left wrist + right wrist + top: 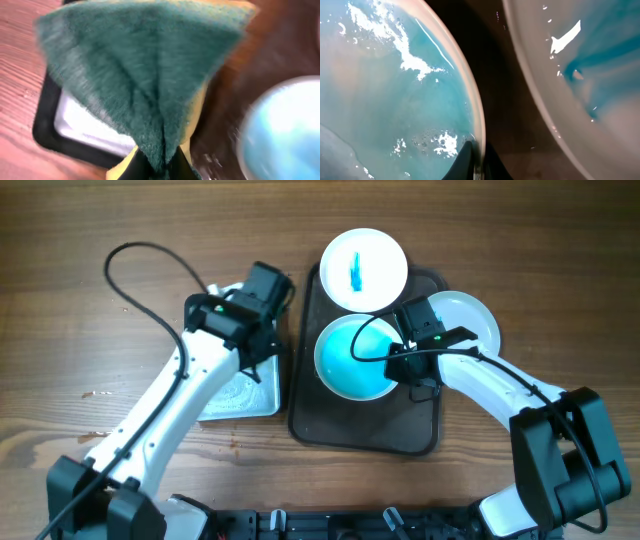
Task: Clean dirty plates on tray and stack at the side
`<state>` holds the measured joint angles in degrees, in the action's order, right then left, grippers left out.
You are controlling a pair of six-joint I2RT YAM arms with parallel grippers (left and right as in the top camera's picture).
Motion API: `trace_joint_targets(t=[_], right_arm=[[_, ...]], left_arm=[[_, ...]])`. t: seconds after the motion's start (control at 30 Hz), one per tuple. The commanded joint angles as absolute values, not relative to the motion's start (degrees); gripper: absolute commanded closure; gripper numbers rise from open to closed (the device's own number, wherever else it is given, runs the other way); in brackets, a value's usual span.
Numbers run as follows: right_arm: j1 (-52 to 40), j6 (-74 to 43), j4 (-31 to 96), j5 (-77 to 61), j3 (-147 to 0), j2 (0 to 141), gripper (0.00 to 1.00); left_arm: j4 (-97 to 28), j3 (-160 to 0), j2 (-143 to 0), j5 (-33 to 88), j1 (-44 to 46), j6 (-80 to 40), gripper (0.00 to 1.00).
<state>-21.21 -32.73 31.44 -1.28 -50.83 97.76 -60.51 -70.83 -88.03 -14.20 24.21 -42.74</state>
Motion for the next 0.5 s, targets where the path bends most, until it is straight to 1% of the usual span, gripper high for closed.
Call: trace_joint_targets(t=[0.0,0.1,0.13,0.2,0.27,0.3,0.37,0.4,0.47], right_arm=[[-21.26,-27.29,33.28,2.04,-46.59,103.00,0.96],[-21.26,-24.86,32.95,0.32,-46.59,103.00,0.96],[-21.26,-23.83,32.80,-0.14,-46.59,103.00,0.96],[-21.26,-22.90,32.73,-0.54,-46.70,102.98,0.96],[-21.26,-21.98,33.91,-1.15,-47.72,102.89,0.96],[-21.26,-21.96,35.24,-1.13,-48.73,102.85,0.96],[-21.26,-21.74,38.35,-1.19,-51.40,102.35,0.96],[-21.32,-21.47,40.10,-1.67,-52.95,101.78,0.96],[-21.37,-20.91,43.72,-3.14,-56.47,100.73,0.96]], left_arm=[[-52.66,-60.51,-89.89,-13.43,18.13,-39.00,0.96],[-43.55,-53.87,-90.78,-5.10,13.76,-34.46,0.96],[-41.34,-52.66,-91.00,-0.78,12.19,-32.36,0.93],[-40.21,-52.47,-91.05,3.29,10.50,-29.89,0.86],[-40.25,-53.28,-90.39,6.20,9.02,-27.49,0.71],[-40.77,-53.84,-89.84,7.05,8.54,-26.83,0.65],[-42.96,-55.35,-88.33,7.07,7.81,-26.70,0.49],[-44.16,-56.18,-87.42,7.09,7.49,-26.72,0.46],[-46.19,-57.69,-85.58,7.11,6.96,-26.72,0.36]])
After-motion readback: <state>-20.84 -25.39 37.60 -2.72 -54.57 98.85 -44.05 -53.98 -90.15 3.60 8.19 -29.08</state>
